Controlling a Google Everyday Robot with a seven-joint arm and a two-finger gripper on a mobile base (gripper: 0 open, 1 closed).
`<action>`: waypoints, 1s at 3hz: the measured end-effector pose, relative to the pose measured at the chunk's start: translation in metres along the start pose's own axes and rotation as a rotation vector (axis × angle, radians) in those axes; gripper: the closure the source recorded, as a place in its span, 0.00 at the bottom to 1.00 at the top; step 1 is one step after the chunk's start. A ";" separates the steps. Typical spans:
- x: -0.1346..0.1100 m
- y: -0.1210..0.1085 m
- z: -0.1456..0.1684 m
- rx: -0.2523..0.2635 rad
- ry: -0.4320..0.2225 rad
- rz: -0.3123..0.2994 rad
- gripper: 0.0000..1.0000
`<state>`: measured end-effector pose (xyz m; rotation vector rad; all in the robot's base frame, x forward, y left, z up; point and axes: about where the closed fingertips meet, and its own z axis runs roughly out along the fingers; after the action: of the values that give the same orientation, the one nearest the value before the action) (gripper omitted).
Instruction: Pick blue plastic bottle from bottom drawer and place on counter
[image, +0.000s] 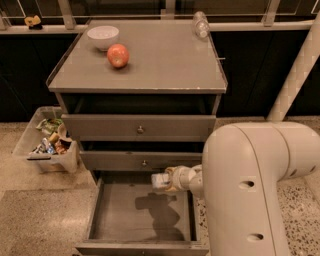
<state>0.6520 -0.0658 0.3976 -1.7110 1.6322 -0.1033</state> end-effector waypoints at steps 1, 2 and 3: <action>-0.016 -0.001 -0.049 -0.052 0.062 -0.035 1.00; -0.041 0.023 -0.102 -0.154 0.124 -0.098 1.00; -0.059 0.018 -0.156 -0.161 0.157 -0.207 1.00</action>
Offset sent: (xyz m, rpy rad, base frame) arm -0.0993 0.0118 0.2995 -0.2830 -0.0824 0.1153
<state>0.5427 -0.0828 0.5231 -2.0375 1.6068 -0.2165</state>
